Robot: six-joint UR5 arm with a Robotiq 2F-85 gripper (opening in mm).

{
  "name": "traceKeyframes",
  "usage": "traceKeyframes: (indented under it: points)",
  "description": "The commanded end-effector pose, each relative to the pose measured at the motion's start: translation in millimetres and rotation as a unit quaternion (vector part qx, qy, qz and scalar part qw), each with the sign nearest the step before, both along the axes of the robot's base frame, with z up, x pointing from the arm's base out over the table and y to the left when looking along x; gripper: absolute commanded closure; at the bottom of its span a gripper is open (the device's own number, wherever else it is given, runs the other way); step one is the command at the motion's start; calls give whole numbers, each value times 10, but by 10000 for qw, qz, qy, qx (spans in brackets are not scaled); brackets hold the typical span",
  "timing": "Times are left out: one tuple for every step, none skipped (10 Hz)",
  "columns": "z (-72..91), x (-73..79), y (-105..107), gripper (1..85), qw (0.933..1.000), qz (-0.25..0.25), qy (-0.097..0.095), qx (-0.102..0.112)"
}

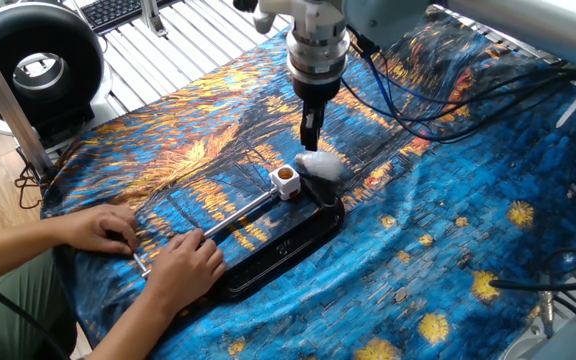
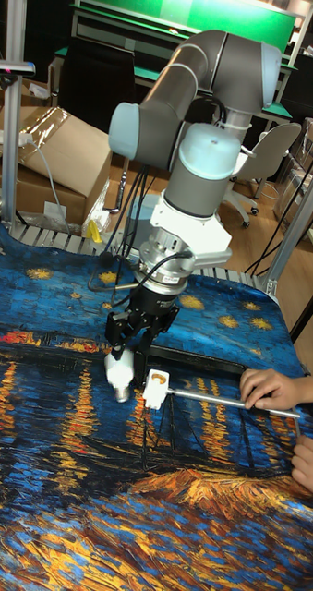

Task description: Take out the light bulb by rotating it

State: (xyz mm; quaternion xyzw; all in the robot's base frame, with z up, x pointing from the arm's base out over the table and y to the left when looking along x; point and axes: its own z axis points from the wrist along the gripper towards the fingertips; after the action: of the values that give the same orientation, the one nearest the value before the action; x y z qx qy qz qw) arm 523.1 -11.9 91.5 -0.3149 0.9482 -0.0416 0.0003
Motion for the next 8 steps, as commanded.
traceKeyframes:
  points:
    - [6,34,42,263,9998,-137,-95,119]
    - [30,65,38,290,9993,-300,-177,112]
    - [74,63,34,320,9985,-505,-201,92]
    - [144,57,34,340,9968,-762,-232,67]
    - [221,26,47,397,9916,-1266,-245,64]
    - [272,59,74,463,9858,-1646,-329,99]
    - [336,27,111,467,9810,-1914,-295,117]
    - [398,17,208,497,9729,-2288,-242,217]
